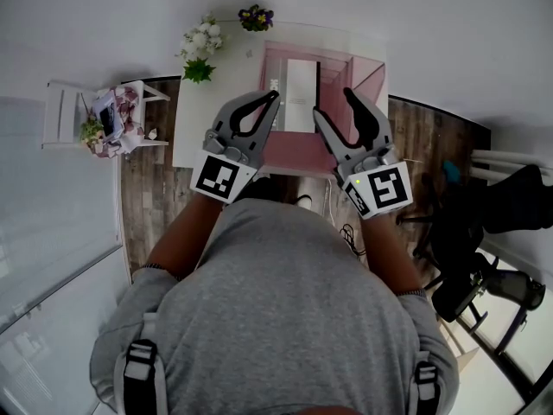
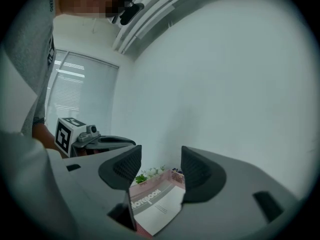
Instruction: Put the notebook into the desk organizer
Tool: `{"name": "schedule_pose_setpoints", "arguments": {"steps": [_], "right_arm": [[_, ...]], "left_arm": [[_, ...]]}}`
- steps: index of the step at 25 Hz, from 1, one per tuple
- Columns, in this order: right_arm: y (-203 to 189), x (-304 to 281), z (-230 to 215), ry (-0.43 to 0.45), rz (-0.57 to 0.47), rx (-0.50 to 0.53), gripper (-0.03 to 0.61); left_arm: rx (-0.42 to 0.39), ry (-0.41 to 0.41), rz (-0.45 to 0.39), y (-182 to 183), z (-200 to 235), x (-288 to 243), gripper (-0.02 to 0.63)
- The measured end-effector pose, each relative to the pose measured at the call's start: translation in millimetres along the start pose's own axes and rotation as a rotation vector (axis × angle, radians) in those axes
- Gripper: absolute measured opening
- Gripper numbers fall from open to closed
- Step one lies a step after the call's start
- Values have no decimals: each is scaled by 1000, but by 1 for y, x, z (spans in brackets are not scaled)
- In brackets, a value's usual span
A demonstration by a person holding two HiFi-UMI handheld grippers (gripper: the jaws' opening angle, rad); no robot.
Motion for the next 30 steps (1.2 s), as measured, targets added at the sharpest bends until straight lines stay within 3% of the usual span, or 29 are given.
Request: {"name": "schedule_pose_setpoints", "arguments": {"steps": [9, 13, 19, 30], "right_arm": [[-4, 23, -2, -24, -22, 31, 129], [-2, 31, -1, -27, -39, 46, 13], [1, 40, 5, -5, -63, 65, 6], [1, 48, -5, -59, -73, 73, 6]], "left_arm": [[-11, -10, -1, 6, -19, 4, 21], [-6, -9, -2, 8, -24, 4, 21], [-9, -6, -7, 11, -31, 7, 21], [-13, -9, -4, 14, -34, 11, 21]]}}
Point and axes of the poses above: the fingertips, and each gripper's own axes: x backward along the fingers, z to its left, y out of its top, the point moved 1 cm from there along x, backward along the fingers, and after that the axes turned 5 degrees about -z, right-handed, at the moved point
